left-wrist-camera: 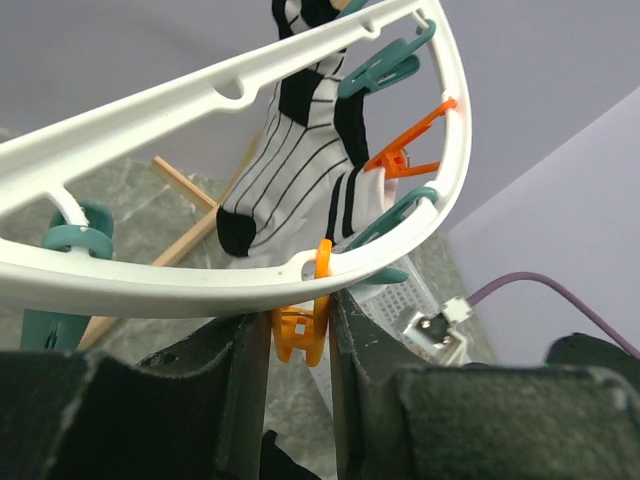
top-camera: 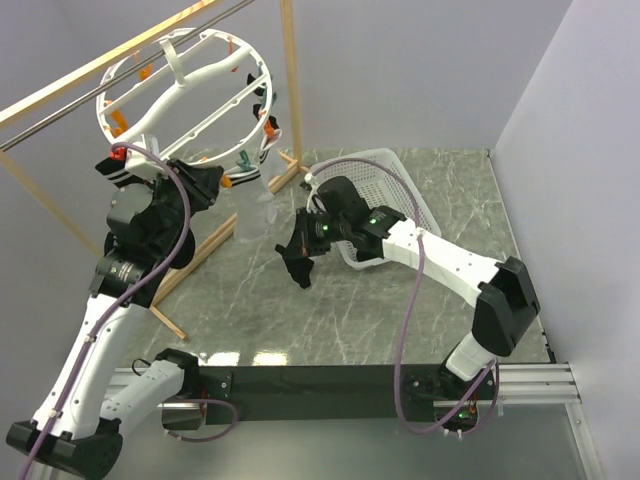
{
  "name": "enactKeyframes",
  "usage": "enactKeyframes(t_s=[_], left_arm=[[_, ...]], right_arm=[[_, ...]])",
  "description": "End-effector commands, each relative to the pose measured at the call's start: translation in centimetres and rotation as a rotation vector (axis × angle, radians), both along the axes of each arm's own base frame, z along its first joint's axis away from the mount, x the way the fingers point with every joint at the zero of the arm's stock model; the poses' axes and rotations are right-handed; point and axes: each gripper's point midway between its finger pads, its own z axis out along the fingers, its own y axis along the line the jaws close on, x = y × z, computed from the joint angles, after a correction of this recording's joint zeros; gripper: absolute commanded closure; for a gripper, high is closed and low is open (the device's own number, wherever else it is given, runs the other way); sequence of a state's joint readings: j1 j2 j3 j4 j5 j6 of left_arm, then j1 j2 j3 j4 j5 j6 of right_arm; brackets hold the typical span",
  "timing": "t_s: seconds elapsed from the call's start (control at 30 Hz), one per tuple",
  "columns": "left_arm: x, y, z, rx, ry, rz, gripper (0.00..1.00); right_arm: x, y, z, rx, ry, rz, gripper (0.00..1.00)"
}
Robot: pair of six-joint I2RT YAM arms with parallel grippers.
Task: Clip the socks to the hanger
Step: Pick up the sock at the center of the board, then clamp the sock onto the hanger.
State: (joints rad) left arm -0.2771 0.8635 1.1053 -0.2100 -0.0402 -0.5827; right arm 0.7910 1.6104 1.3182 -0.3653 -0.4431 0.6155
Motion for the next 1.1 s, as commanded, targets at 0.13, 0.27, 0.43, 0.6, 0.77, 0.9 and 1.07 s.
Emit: enactKeyframes(t_s=[0.13,0.27,0.43,0.6,0.77,0.9,1.07], left_arm=[[-0.7,-0.3,4.2,-0.128,-0.061,0.053,0.90],[-0.7,-0.7,4.6,-0.171,-0.056,0.072,0.90],[-0.6,-1.0,5.0,-0.184,-0.033,0.110,0.90],[-0.4,-1.2,4.9,-0.188,-0.019,0.146,0.90],[-0.3,-1.7,5.0,-0.191,-0.018,0.154,0.90],[-0.4,-1.6,5.2,-0.182,-0.019,0.178,0.91],[-0.5,-1.6,5.2,-0.174,-0.020,0.198,0.91]], right_arm=[[-0.2,2.8,13.6,0.236,-0.097,-0.107,1.00],[0.5,4.5,16.5,0.279,-0.129,-0.147,1.00],[2.4,5.4,18.0,0.245,-0.168,-0.211,1.00],[3.6,5.6,18.9,0.226,-0.187,-0.257,1.00],[4.1,5.3,18.4,0.195,-0.194,-0.289,1.00],[4.2,5.0,18.9,0.215,-0.193,-0.310,1.00],[4.4,5.0,19.7,0.240,-0.183,-0.338,1.00]])
